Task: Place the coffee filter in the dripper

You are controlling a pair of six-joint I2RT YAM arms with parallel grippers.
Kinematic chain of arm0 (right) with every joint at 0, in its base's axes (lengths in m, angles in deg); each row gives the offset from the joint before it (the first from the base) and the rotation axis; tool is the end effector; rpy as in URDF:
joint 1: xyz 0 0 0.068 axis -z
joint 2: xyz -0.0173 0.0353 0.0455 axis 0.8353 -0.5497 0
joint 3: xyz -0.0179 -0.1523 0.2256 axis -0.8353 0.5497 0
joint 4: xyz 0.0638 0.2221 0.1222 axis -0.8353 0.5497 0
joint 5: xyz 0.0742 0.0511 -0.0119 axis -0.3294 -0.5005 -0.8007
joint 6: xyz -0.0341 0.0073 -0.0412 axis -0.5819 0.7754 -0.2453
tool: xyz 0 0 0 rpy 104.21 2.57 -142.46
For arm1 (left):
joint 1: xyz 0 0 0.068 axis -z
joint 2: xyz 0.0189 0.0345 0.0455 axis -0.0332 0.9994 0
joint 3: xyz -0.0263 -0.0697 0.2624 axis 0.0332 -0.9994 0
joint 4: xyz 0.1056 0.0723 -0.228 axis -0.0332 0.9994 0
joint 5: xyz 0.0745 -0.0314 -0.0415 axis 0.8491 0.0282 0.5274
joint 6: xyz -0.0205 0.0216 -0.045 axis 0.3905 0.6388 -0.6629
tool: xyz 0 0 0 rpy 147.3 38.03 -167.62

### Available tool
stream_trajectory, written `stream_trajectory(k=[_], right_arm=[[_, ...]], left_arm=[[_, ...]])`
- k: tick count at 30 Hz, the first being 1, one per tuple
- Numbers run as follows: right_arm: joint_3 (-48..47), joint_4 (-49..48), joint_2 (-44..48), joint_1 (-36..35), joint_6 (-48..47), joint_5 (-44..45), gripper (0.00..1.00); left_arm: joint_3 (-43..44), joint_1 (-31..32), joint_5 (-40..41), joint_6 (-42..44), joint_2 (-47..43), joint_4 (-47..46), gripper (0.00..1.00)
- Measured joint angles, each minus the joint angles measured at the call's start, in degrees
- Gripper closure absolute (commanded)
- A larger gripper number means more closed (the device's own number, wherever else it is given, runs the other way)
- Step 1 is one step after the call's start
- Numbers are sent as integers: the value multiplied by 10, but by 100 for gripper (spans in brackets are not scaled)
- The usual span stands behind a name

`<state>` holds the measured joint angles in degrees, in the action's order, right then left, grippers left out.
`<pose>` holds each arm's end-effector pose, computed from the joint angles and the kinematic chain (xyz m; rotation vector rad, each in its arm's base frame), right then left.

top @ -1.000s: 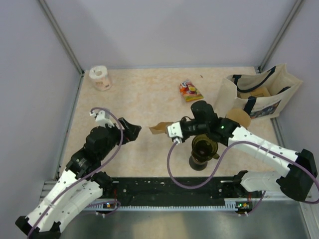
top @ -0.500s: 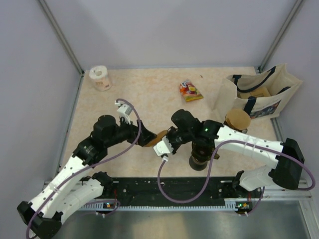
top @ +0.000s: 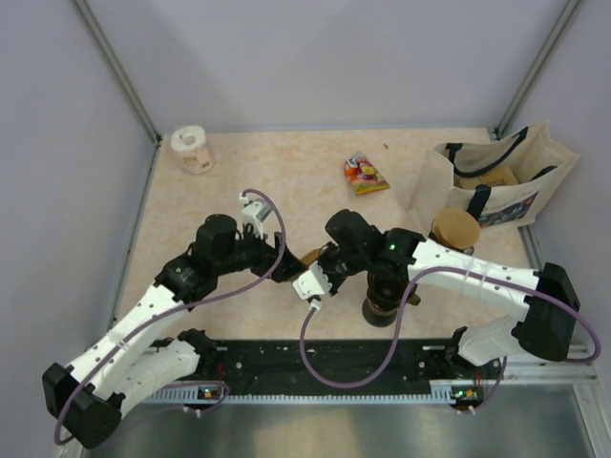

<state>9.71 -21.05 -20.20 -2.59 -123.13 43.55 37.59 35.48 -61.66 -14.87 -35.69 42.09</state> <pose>0.1398 0.2613 0.2919 -2.1714 0.8223 0.3644 0.1492 -0.1157 0.2992 0.4194 2.1272 -1.0297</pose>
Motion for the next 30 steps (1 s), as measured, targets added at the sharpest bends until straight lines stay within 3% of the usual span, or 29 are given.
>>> stream_trajectory(k=[5, 21, 30], right_arm=[[0, 1, 0, 0, 0, 0, 100], [-1, 17, 16, 0, -4, -36, 100], [-18, 30, 16, 0, -5, -49, 100]], left_arm=[[-5, 6, -3, 3, 11, -5, 15], [-7, 14, 25, 11, 50, -24, 46], [-8, 25, 18, 17, 62, -49, 78]])
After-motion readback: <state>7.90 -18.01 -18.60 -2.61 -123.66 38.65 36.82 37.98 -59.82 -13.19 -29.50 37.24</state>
